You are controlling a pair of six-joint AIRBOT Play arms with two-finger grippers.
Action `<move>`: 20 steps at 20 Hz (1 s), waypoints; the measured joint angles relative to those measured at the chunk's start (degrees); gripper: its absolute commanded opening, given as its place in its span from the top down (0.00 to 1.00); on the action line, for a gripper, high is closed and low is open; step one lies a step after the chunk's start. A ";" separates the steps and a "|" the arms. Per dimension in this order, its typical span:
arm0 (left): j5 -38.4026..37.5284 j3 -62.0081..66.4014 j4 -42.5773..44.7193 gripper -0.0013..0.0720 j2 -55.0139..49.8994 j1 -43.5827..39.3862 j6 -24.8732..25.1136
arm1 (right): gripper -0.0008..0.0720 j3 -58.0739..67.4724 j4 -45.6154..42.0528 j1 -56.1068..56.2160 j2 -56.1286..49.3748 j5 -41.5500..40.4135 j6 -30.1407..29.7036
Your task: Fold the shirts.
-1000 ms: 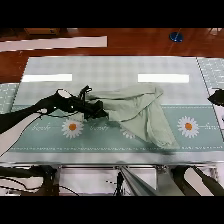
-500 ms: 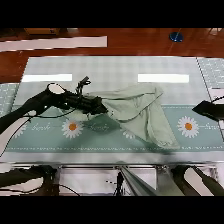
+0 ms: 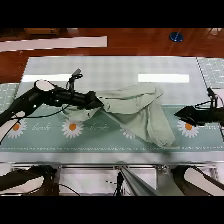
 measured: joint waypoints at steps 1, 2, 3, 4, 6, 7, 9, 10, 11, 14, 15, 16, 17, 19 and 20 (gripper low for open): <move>-0.50 0.00 -0.02 0.95 0.07 0.63 0.15 | 0.25 -0.07 1.40 0.11 -1.86 0.33 -0.66; -0.66 0.00 -0.02 0.95 0.11 1.22 0.17 | 0.25 -0.17 1.86 0.39 -3.39 0.63 -1.14; -0.74 0.04 0.00 0.95 0.22 1.66 0.20 | 0.25 -0.17 2.12 1.03 -4.81 0.61 -1.44; -0.87 0.13 -0.02 0.95 0.31 1.97 0.22 | 0.25 -0.24 2.40 1.95 -5.88 0.39 -1.62; -1.14 0.44 -0.02 0.95 0.42 2.36 0.33 | 0.26 -0.22 2.91 4.59 -7.56 -0.59 -1.55; -1.25 0.68 -0.15 0.95 0.44 2.45 0.39 | 0.27 -0.22 3.45 6.36 -8.31 -1.33 -0.90; -1.36 1.53 -0.09 0.95 0.46 2.64 0.63 | 0.48 -0.13 3.76 9.99 -9.57 -3.85 1.29; -1.40 2.19 -0.11 0.95 0.46 2.71 0.72 | 0.68 -0.17 3.65 12.09 -10.29 -5.64 2.05; -1.64 2.95 -0.11 0.95 0.46 2.84 0.90 | 0.95 -0.17 3.21 14.21 -10.95 -7.32 3.02; -1.79 6.51 -0.20 0.95 0.48 4.00 1.07 | 0.95 0.31 3.58 18.88 -11.82 -9.84 4.50; -2.21 8.13 -0.20 0.95 0.52 4.68 1.11 | 0.95 0.94 2.80 19.65 -11.67 -10.03 4.72; -2.69 10.27 -0.17 0.95 0.68 5.60 1.20 | 0.95 2.03 1.44 20.04 -10.95 -10.95 4.85; -3.45 12.61 -0.22 0.95 0.96 6.62 1.27 | 0.95 3.50 -0.31 19.80 -9.66 -11.65 4.92; -4.83 18.75 -0.13 0.95 2.14 9.46 1.22 | 0.96 7.87 -0.42 18.27 -4.83 -10.43 5.14; -5.20 22.10 -0.26 0.95 2.97 11.02 1.01 | 0.96 10.47 0.70 17.22 -1.92 -9.01 5.16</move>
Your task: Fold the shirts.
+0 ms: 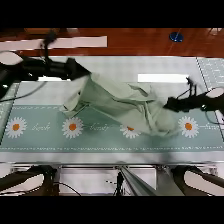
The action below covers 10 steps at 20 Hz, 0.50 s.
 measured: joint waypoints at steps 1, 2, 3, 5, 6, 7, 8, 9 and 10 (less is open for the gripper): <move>-0.11 3.82 -0.02 0.95 0.92 1.75 -0.20 | 0.96 3.21 -0.39 -1.44 3.58 1.14 0.17; -0.46 7.56 -0.26 0.95 1.95 3.45 -0.48 | 0.96 6.84 -0.07 -2.91 7.30 0.28 0.59; -0.48 11.56 -0.98 0.95 3.06 5.18 -0.94 | 0.96 10.43 0.39 -4.13 10.78 0.13 0.76; -0.55 20.09 -1.38 0.95 5.49 8.83 -2.19 | 0.96 18.40 0.81 -6.38 17.18 -0.20 1.84; -0.46 23.93 -1.53 0.95 6.62 10.43 -3.02 | 0.96 22.32 0.70 -7.28 19.76 -0.79 2.49; -0.17 27.98 -1.95 0.95 7.93 12.11 -3.89 | 0.96 26.51 0.55 -7.98 22.08 -1.05 3.17; 0.11 31.58 -2.03 0.95 9.07 13.62 -4.74 | 0.96 30.23 0.68 -8.46 23.87 -1.03 3.93; 0.20 35.12 -2.01 0.95 10.27 15.28 -5.68 | 0.96 34.14 0.72 -8.85 25.38 -1.09 4.83; 0.55 38.03 -1.99 0.95 11.50 16.81 -6.27 | 0.96 37.51 0.48 -9.14 26.47 -1.27 5.81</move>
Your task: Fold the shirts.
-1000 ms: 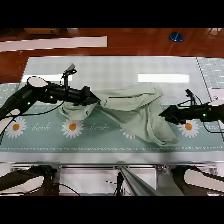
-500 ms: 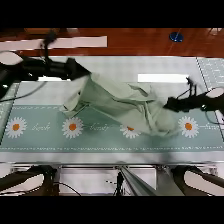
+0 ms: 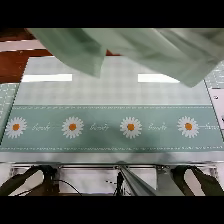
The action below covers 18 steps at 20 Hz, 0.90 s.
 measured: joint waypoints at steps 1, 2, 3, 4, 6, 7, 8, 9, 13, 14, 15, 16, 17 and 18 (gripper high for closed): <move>0.42 2.54 -0.11 0.95 1.55 1.66 -0.55 | 0.96 3.50 -0.15 -0.17 0.94 0.07 1.16; 0.46 4.22 -0.20 0.95 3.19 3.23 -0.92 | 0.96 6.71 -0.22 -0.31 1.55 0.42 2.29; 0.26 5.51 -0.04 0.95 5.09 5.05 -1.29 | 0.96 9.97 -1.03 -0.42 2.01 1.14 3.58; -0.24 6.36 0.90 0.95 6.93 6.73 -1.42 | 0.96 12.85 -2.14 -0.48 2.34 2.14 4.81; -1.53 7.50 4.02 0.95 10.99 9.38 -2.32 | 0.96 18.60 -5.77 -0.57 2.78 6.01 7.15; -2.89 7.80 6.75 0.95 13.11 10.23 -3.10 | 0.96 21.33 -8.26 -0.61 2.93 8.46 8.24; -3.76 8.00 9.14 0.95 14.99 10.78 -3.98 | 0.96 23.89 -10.49 -0.66 3.06 11.26 9.05; -4.76 8.17 11.91 0.95 16.90 11.26 -4.94 | 0.96 25.94 -11.87 -0.66 3.30 13.64 9.75; -13.68 8.39 19.78 0.95 22.14 12.04 -8.07 | 0.96 30.14 -17.11 -0.66 4.79 24.28 11.06; -16.26 8.20 21.16 0.95 22.82 12.13 -8.50 | 0.96 30.60 -18.45 -0.66 4.81 28.22 11.02; -19.85 7.58 22.23 0.95 23.32 12.20 -9.01 | 0.96 30.86 -19.28 -0.66 4.66 32.26 10.88; -23.54 6.60 23.26 0.95 23.63 12.24 -9.46 | 0.96 30.95 -19.80 -0.66 4.44 36.28 11.02; -27.04 5.22 24.06 0.95 23.89 12.26 -9.81 | 0.96 30.67 -19.80 -0.66 4.28 39.06 11.30; -30.14 3.61 24.59 0.95 24.26 12.26 -10.12 | 0.96 30.05 -19.54 -0.66 4.17 41.44 11.50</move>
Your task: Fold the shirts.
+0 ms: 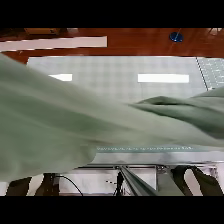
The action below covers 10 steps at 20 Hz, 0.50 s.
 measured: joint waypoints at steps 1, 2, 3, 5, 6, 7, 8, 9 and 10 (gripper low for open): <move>-2.67 -2.10 0.52 0.95 0.57 0.02 -0.15 | 0.96 -0.98 0.15 0.00 -0.09 1.64 0.07; -4.11 -4.31 0.76 0.95 1.20 0.07 -0.17 | 0.96 -2.49 0.15 0.00 -0.13 2.93 0.24; -5.53 -7.08 0.87 0.95 1.97 0.09 -0.20 | 0.96 -4.55 0.20 0.00 -0.20 3.76 0.24; -7.19 -13.68 1.42 0.95 3.08 0.13 -0.09 | 0.96 -11.58 0.35 0.00 -0.37 4.96 -0.31; -7.54 -17.44 2.03 0.95 3.43 0.11 0.50 | 0.96 -15.91 0.26 0.00 -0.70 4.85 -1.11; -7.43 -22.01 2.99 0.95 3.50 0.04 1.01 | 0.96 -20.68 0.09 0.00 -1.53 4.02 -1.77; -6.69 -26.47 4.02 0.95 3.32 -0.20 1.40 | 0.96 -24.81 0.22 0.20 -2.89 3.13 -2.27; -5.11 -31.19 4.68 0.95 2.82 -0.68 1.68 | 0.96 -28.35 0.85 0.74 -4.94 1.90 -2.69; -2.64 -35.74 4.87 0.95 1.88 -1.49 2.25 | 0.96 -31.23 1.44 1.86 -7.76 0.48 -3.17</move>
